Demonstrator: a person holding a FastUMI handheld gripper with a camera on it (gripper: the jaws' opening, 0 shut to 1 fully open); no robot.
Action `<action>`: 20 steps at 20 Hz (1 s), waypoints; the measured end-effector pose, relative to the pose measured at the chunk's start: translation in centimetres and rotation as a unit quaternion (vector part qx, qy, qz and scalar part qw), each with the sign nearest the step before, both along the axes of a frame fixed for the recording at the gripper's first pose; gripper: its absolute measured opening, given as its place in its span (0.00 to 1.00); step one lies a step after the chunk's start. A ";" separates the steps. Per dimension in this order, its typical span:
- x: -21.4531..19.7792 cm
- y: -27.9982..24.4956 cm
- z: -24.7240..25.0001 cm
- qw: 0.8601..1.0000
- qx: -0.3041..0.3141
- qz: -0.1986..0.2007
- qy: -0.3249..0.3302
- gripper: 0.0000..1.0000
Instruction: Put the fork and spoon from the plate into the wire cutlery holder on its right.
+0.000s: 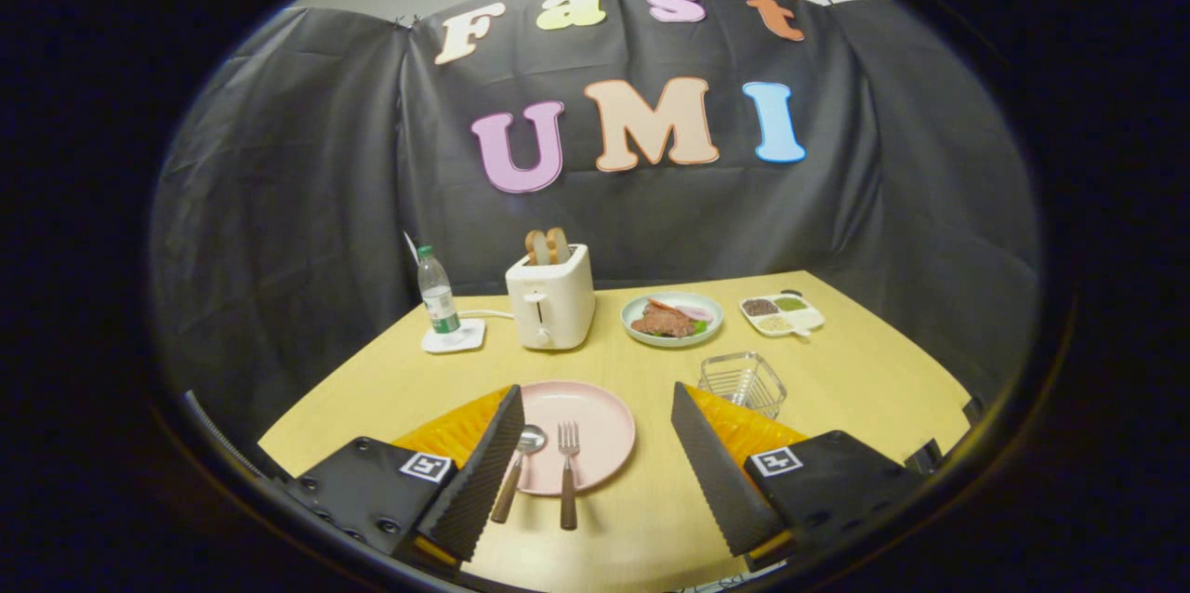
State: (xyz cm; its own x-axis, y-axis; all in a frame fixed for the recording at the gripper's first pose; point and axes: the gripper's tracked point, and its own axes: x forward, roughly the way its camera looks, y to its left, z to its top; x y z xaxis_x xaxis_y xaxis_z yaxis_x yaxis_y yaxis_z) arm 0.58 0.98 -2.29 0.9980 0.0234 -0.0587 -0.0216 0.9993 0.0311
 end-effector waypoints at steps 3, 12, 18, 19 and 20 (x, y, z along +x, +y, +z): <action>0.2 0.1 -0.5 1.000 -0.006 0.001 0.004 1.00; 0.8 1.0 -4.0 0.998 -0.027 0.036 0.047 1.00; 1.8 1.6 -8.3 0.993 -0.040 0.062 0.090 1.00; 2.1 1.6 -8.8 0.992 -0.046 0.066 0.096 1.00; 2.3 1.6 -9.4 0.991 -0.051 0.069 0.101 1.00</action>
